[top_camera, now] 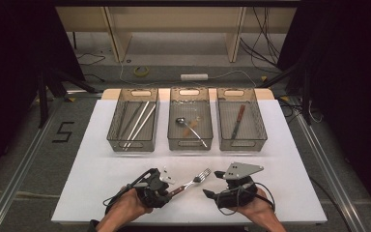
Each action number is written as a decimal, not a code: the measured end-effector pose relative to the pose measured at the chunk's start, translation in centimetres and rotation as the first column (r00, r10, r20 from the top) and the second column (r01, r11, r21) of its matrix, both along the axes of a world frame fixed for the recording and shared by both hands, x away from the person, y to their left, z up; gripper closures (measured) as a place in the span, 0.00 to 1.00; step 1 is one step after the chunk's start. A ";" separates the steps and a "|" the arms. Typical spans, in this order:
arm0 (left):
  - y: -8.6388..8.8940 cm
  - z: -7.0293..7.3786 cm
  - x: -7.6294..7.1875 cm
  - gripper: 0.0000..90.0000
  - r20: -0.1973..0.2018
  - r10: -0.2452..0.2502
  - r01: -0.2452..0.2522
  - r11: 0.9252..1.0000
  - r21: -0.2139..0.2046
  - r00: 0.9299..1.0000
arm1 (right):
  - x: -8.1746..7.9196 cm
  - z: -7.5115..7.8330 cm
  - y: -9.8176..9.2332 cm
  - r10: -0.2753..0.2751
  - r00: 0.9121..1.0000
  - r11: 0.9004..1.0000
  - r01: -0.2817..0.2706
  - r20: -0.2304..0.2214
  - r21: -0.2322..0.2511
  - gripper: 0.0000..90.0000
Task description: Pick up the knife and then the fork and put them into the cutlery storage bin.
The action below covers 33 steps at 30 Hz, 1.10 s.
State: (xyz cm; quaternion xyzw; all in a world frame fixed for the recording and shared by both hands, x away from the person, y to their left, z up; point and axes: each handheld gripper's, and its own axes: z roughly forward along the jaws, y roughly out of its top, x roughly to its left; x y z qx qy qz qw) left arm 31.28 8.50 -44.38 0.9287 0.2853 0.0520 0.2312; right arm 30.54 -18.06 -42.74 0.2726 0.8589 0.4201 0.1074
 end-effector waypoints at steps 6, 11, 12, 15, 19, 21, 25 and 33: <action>0.0 0.4 -0.1 0.84 -0.005 -0.010 0.010 1.000 0.001 1.000 | -0.4 -0.6 2.4 0.092 0.995 0.994 -0.090 0.036 -0.059 0.34; -0.3 0.5 -0.3 0.84 -0.014 -0.026 0.027 1.000 0.005 1.000 | -0.5 -1.5 4.5 0.178 0.982 0.977 -0.169 0.064 -0.131 0.34; -0.3 0.6 -0.3 0.84 -0.016 -0.030 0.030 1.000 0.008 0.999 | -0.4 -1.8 5.0 0.198 0.977 0.971 -0.185 0.075 -0.153 0.35; -0.5 0.7 -0.4 0.84 -0.019 -0.032 0.032 0.999 0.007 0.999 | -0.3 -2.7 6.4 0.245 0.966 0.953 -0.225 0.081 -0.202 0.35; -0.4 0.8 -0.4 0.84 -0.017 -0.030 0.030 1.000 0.004 0.999 | 0.0 -3.8 8.1 0.314 0.945 0.922 -0.281 0.093 -0.265 0.37; -0.4 0.9 -0.4 0.84 -0.018 -0.032 0.032 0.999 0.001 0.999 | 0.1 -4.1 8.7 0.339 0.935 0.909 -0.299 0.102 -0.289 0.38; -0.4 1.0 -0.4 0.84 -0.016 -0.028 0.028 1.000 -0.001 0.999 | 0.3 -4.5 9.6 0.349 0.927 0.904 -0.294 0.137 -0.311 0.44; -0.3 1.1 -0.4 0.84 -0.022 -0.033 0.033 0.999 0.001 0.999 | 0.5 -5.2 10.2 0.375 0.909 0.889 -0.295 0.184 -0.351 0.57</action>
